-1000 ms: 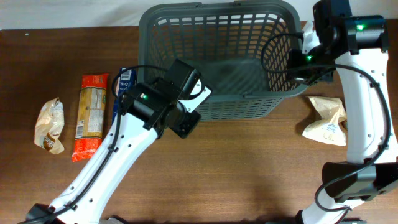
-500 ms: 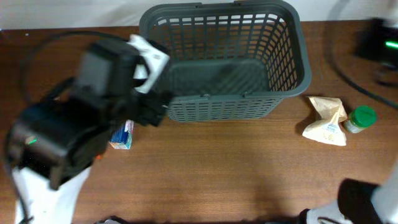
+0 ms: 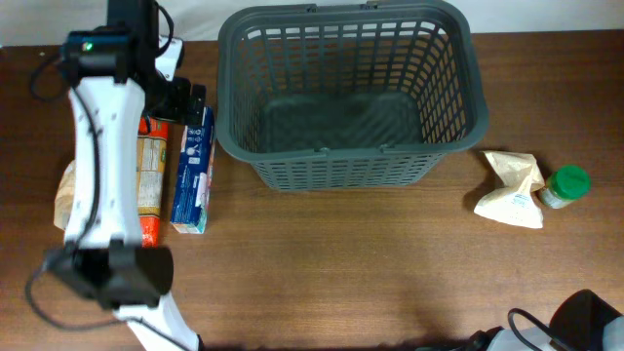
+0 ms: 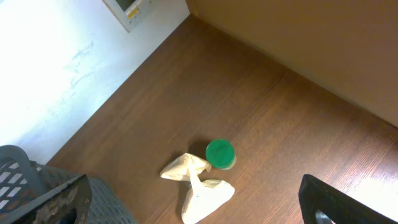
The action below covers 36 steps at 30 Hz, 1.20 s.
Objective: Pack container
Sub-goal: 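Grasp the blue box with the left gripper, then lift the blue box into the basket and open the left gripper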
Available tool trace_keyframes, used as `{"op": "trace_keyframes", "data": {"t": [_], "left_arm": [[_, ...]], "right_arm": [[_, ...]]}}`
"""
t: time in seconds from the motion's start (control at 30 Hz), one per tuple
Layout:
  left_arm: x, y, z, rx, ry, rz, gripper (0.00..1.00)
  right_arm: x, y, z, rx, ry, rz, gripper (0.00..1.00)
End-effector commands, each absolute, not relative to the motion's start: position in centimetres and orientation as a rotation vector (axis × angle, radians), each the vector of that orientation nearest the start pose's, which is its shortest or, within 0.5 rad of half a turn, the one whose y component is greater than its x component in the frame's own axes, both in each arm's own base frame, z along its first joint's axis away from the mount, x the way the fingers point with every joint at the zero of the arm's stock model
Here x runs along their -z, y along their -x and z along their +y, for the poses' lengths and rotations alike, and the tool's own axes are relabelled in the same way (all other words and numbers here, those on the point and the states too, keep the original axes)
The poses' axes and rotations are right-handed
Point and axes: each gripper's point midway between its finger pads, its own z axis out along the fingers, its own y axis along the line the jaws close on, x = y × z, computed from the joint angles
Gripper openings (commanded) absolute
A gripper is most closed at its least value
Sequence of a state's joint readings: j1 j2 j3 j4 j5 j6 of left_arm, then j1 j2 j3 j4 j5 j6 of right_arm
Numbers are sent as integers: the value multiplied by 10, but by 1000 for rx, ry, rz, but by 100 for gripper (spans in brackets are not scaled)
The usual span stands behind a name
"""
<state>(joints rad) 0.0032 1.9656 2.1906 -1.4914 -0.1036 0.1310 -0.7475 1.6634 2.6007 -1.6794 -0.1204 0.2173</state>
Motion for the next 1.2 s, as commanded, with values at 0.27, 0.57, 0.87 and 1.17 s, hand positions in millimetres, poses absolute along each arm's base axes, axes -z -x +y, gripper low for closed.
{"op": "trace_keyframes", "data": {"t": [0.27, 0.57, 0.87, 1.17], "left_arm": [[-49, -424, -2, 167, -303, 3299, 99], [-13, -420, 6, 150, -270, 3386, 2], [-197, -492, 23, 45, -142, 2855, 2], [-456, -466, -26, -248, -637, 1968, 2]], "right_arm": [[-446, -247, -203, 132, -1025, 2065, 99], [-446, -247, -203, 132, -1025, 2065, 99], [-446, -247, -203, 132, -1025, 2065, 99], [-446, -247, -203, 132, -1025, 2065, 99]]}}
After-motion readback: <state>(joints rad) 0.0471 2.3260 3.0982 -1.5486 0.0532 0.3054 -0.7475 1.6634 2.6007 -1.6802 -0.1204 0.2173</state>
